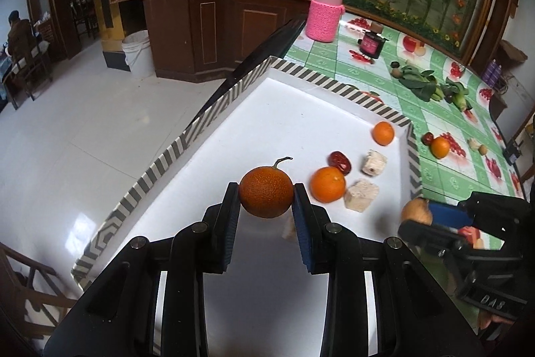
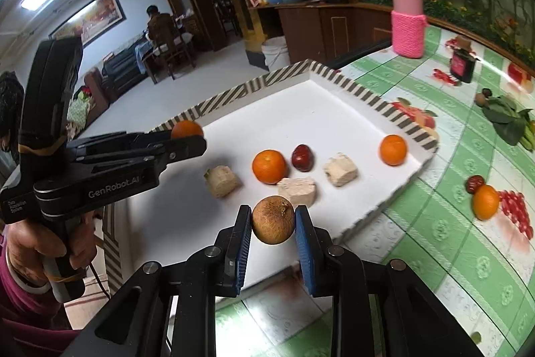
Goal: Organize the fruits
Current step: 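Carry the orange and brown fruit over the white tray and open both tools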
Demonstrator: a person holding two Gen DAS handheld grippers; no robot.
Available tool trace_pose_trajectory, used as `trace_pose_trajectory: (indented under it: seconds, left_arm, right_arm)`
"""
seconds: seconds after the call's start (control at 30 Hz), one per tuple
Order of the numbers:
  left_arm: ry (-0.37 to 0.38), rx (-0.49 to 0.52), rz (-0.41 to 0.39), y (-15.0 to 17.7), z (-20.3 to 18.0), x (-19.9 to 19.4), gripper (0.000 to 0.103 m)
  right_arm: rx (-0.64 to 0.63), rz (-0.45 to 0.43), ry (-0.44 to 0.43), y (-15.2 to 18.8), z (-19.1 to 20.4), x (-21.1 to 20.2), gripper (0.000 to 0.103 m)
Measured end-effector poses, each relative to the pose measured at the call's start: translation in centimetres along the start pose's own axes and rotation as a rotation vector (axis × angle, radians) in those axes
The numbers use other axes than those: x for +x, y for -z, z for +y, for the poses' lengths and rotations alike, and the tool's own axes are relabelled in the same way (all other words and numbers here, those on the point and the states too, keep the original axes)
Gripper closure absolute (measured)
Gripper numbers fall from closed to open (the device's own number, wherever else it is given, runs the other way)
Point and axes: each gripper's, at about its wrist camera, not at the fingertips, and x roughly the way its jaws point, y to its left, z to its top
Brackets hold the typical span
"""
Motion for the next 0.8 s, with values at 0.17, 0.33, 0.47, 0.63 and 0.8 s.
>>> trace_pose_trajectory:
  seconds: [0.17,0.33,0.47,0.63,0.8]
  left_arm:
    - [-0.021,0.022,-0.01,-0.6,-0.1,0.2,0.072]
    - [-0.035,0.036,-0.011,-1.3,-0.3,0.8,0.072]
    - [-0.043,0.046,-0.005,-1.8,-0.4,1.4,0.072]
    - [-0.054,0.073,0.007,-2.3,-0.6,2.2,0.072]
    - [-0.056,0.077,0.031,-2.6,-0.5,3.1,0.072]
  right_arm:
    - [-0.014,0.02,-0.006,-0.3,0.3,1.0,0.078]
    - [-0.019,0.028,-0.019,-0.7,0.6,1.6,0.078]
    - [-0.04,0.046,-0.02,-0.9,0.8,2.6,0.078]
    - [-0.07,0.068,0.005,-1.0,1.3,3.5,0.078]
    - [-0.11,0.093,0.044,-1.2,1.8,4.5,0.078]
